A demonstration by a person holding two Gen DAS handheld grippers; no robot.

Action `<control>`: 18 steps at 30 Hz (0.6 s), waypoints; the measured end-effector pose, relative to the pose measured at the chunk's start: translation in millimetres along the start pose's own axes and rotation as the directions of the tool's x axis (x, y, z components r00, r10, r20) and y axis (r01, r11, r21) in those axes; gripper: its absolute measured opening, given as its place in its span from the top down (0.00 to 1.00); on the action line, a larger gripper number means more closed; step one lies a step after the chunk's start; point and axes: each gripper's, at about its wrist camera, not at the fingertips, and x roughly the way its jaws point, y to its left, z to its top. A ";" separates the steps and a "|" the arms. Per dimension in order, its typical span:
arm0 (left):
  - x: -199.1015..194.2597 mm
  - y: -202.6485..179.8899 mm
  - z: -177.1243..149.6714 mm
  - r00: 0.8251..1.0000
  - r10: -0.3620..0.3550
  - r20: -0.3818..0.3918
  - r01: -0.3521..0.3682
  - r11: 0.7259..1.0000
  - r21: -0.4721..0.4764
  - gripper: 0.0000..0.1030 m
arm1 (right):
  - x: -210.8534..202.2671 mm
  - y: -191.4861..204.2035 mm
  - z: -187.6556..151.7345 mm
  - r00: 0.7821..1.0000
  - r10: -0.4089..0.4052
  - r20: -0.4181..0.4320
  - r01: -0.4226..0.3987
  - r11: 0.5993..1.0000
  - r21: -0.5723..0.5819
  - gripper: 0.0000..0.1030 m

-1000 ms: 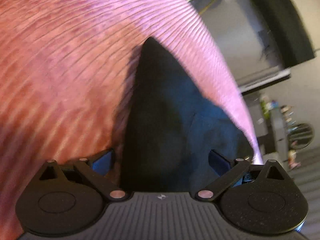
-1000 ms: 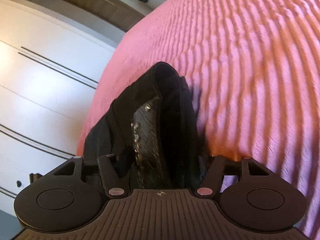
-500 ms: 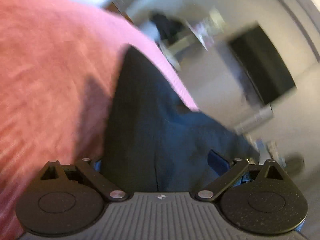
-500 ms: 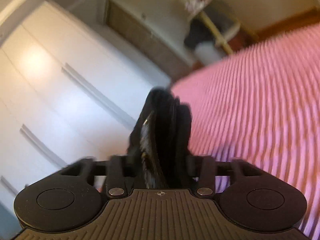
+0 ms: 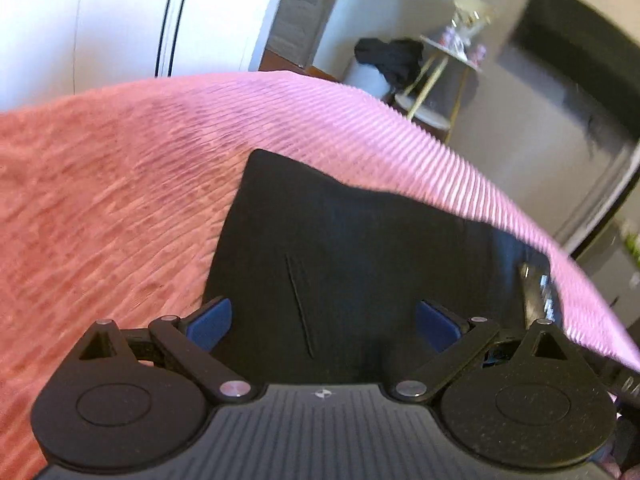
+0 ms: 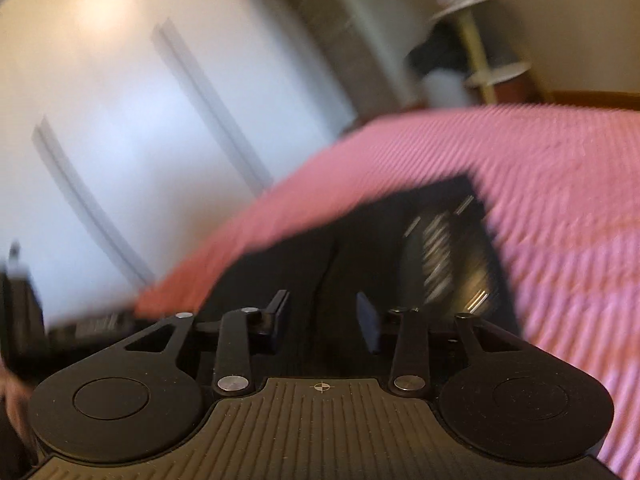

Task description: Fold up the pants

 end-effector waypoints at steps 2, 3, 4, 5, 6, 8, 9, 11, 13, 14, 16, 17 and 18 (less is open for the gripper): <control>1.4 -5.7 -6.0 0.999 0.051 -0.016 -0.050 0.998 0.032 0.04 | 11.2 12.5 -12.2 0.995 -0.072 -0.065 0.067 0.995 -0.077 0.65; 2.3 -8.1 -8.9 0.998 0.068 -0.017 -0.067 0.997 0.046 0.04 | 11.8 16.4 -16.4 0.992 -0.104 -0.069 0.096 0.989 -0.114 0.67; 3.6 -11.0 -12.5 0.997 0.083 -0.012 -0.081 0.994 0.075 0.04 | 12.7 21.0 -19.4 0.989 -0.135 -0.063 0.124 0.981 -0.151 0.75; 6.6 -15.1 -16.9 0.994 0.110 -0.010 -0.108 0.987 0.119 0.04 | 12.9 24.3 -22.1 0.985 -0.160 -0.058 0.148 0.973 -0.178 0.84; 11.1 -19.1 -18.9 0.988 0.148 -0.035 -0.142 0.979 0.146 0.04 | 15.8 23.5 -23.4 0.984 -0.170 -0.056 0.158 0.971 -0.178 0.86; 21.1 -21.8 -18.5 0.980 0.186 -0.065 -0.172 0.969 0.175 0.04 | 21.7 16.0 -27.2 0.984 -0.170 -0.055 0.162 0.979 -0.127 0.95; 22.7 -22.6 -19.1 0.977 0.200 -0.068 -0.185 0.966 0.178 0.04 | 24.5 11.3 -26.9 0.983 -0.179 -0.051 0.171 0.977 -0.126 0.98; 22.6 -25.9 -21.0 0.972 0.226 -0.065 -0.210 0.958 0.197 0.04 | 21.3 13.7 -32.2 0.983 -0.184 -0.031 0.178 0.976 -0.124 0.99; 18.0 -27.7 -22.9 0.966 0.248 -0.072 -0.231 0.954 0.191 0.04 | 8.9 13.1 -34.7 0.985 -0.173 -0.010 0.171 0.981 -0.093 0.94; 15.2 -27.9 -24.5 0.966 0.248 -0.073 -0.231 0.955 0.186 0.04 | -1.3 14.6 -37.7 0.986 -0.166 0.004 0.166 0.983 -0.079 0.86; 5.6 -30.1 -27.3 0.967 0.248 -0.066 -0.232 0.955 0.182 0.04 | -11.3 15.7 -40.9 0.986 -0.165 0.024 0.167 0.983 -0.077 0.68; 1.5 -30.1 -28.3 0.969 0.239 -0.066 -0.224 0.959 0.174 0.04 | -14.2 17.1 -42.3 0.987 -0.160 0.034 0.162 0.983 -0.080 0.62; -2.3 -29.3 -29.5 0.971 0.227 -0.072 -0.214 0.963 0.162 0.04 | -16.8 20.0 -44.8 0.986 -0.160 0.036 0.163 0.983 -0.088 0.58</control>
